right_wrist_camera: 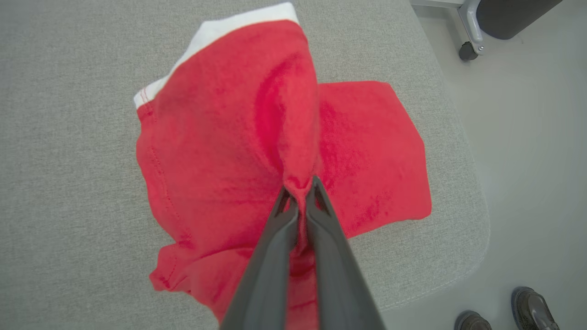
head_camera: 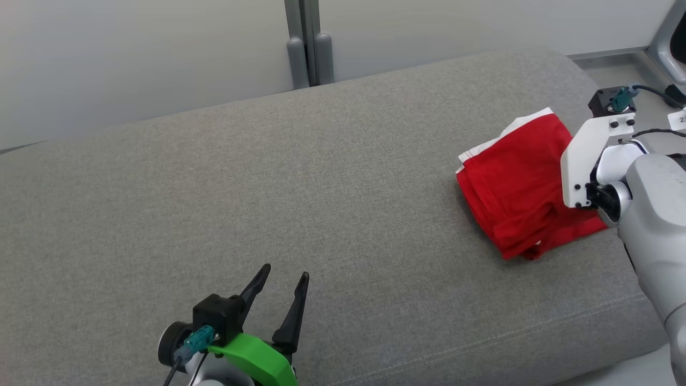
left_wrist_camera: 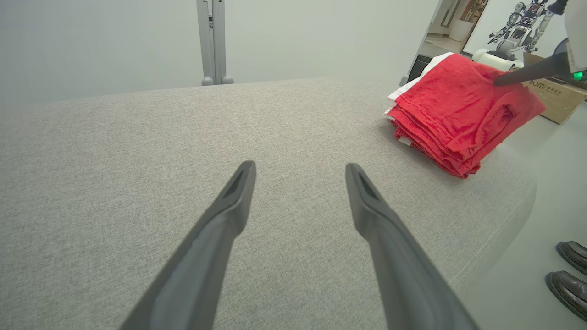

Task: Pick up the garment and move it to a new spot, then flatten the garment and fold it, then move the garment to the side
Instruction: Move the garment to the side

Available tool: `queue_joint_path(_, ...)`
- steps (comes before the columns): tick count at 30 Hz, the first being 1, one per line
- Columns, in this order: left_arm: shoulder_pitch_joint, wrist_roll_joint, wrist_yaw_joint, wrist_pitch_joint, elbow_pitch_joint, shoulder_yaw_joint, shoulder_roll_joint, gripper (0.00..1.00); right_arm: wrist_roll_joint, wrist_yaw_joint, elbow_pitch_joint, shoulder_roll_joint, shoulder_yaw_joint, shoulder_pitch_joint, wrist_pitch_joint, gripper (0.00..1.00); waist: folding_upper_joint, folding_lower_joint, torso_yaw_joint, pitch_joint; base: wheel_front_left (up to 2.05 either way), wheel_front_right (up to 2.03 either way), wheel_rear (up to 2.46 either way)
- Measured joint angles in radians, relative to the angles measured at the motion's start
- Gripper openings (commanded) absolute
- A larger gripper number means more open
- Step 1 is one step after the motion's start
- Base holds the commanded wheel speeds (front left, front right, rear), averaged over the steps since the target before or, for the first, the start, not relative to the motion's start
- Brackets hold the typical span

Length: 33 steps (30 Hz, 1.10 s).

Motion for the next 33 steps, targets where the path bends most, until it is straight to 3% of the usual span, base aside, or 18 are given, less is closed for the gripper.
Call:
queue_joint_path(5,-0.010,0.007,-0.004,0.015,-0.008,-0.010,0.010,1.00,-0.034,0.000,0.033,-0.013,-0.044,-0.007,-0.034,0.00,0.0000,0.0000,-0.006,0.025,0.00,0.00,0.00)
queue_joint_path(13,-0.026,0.026,-0.004,0.053,-0.035,-0.025,0.040,1.00,-0.140,0.000,0.139,-0.044,-0.196,-0.030,-0.148,0.00,0.0000,0.0000,0.020,0.069,0.00,0.00,0.00)
queue_joint_path(25,-0.035,0.042,0.009,0.085,-0.086,-0.033,0.080,1.00,-0.360,0.000,0.223,-0.067,-0.516,-0.050,-0.246,0.00,0.0000,0.0000,0.093,0.143,0.00,0.00,0.00)
queue_joint_path(26,-0.035,0.042,0.010,0.087,-0.089,-0.033,0.082,1.00,-0.379,0.000,0.221,-0.062,-0.539,-0.049,-0.247,0.11,0.0000,0.0000,0.097,0.148,0.00,0.00,0.00)
queue_joint_path(27,-0.036,0.042,0.013,0.087,-0.090,-0.033,0.083,1.00,-0.398,0.000,0.216,-0.056,-0.560,-0.046,-0.249,1.00,0.0000,0.0000,0.101,0.153,0.00,0.00,0.00)
queue_joint_path(33,-0.043,0.043,0.015,0.087,-0.095,-0.040,0.085,1.00,-0.547,0.000,0.150,-0.016,-0.722,-0.009,-0.228,1.00,0.0000,0.0000,0.110,0.160,0.00,0.00,0.00)
